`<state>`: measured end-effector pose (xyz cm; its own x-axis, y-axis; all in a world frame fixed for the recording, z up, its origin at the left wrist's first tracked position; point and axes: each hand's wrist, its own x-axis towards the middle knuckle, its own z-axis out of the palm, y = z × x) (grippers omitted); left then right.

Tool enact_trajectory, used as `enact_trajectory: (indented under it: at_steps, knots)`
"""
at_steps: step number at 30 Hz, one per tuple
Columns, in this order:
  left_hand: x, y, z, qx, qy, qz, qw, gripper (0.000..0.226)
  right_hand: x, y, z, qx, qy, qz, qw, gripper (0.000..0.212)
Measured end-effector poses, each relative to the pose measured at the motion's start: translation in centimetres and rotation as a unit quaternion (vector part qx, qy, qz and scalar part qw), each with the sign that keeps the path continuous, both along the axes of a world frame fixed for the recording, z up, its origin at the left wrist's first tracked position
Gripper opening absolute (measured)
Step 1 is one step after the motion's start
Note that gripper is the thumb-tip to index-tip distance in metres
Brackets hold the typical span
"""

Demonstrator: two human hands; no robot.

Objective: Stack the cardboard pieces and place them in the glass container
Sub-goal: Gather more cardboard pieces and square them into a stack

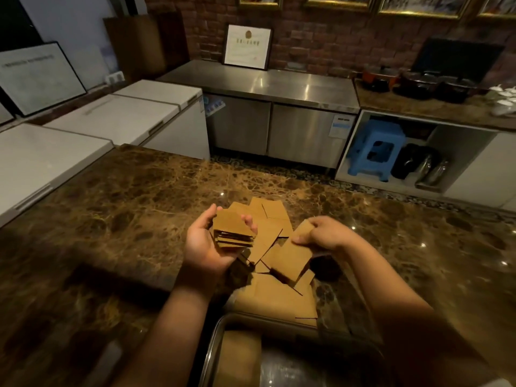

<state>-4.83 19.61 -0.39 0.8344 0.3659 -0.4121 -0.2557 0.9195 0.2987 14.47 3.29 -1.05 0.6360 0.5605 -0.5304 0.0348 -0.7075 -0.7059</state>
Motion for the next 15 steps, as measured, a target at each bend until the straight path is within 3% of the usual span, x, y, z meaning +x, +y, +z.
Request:
enact_trajectory:
  at_steps: [2,5,8,11,13,15]
  knots:
    - [0.0,-0.1,0.3,0.021,-0.003,-0.044,0.999,0.041,0.9,-1.4,1.7,0.057,-0.008,-0.016,0.998,0.017]
    - [0.5,-0.5,1.0,0.036,-0.007,-0.072,0.997,0.048,0.0,-2.1,2.6,0.032,0.021,0.026,0.999,0.023]
    - [1.2,-1.3,1.0,0.047,-0.008,-0.046,0.998,0.041,-2.9,-0.9,0.8,-0.084,0.002,0.113,0.990,0.061]
    - [1.4,-1.6,0.8,0.052,0.014,-0.064,0.997,0.051,-5.5,0.8,-1.5,-0.193,-0.127,0.174,0.957,0.095]
    - [1.2,-1.4,0.7,0.059,0.034,-0.069,0.995,0.059,-6.4,1.3,-2.1,-0.202,-0.143,0.158,0.956,0.101]
    - [1.0,-1.3,0.8,0.069,0.043,-0.052,0.995,0.062,-6.4,1.4,-2.2,-0.180,-0.091,0.144,0.969,0.091]
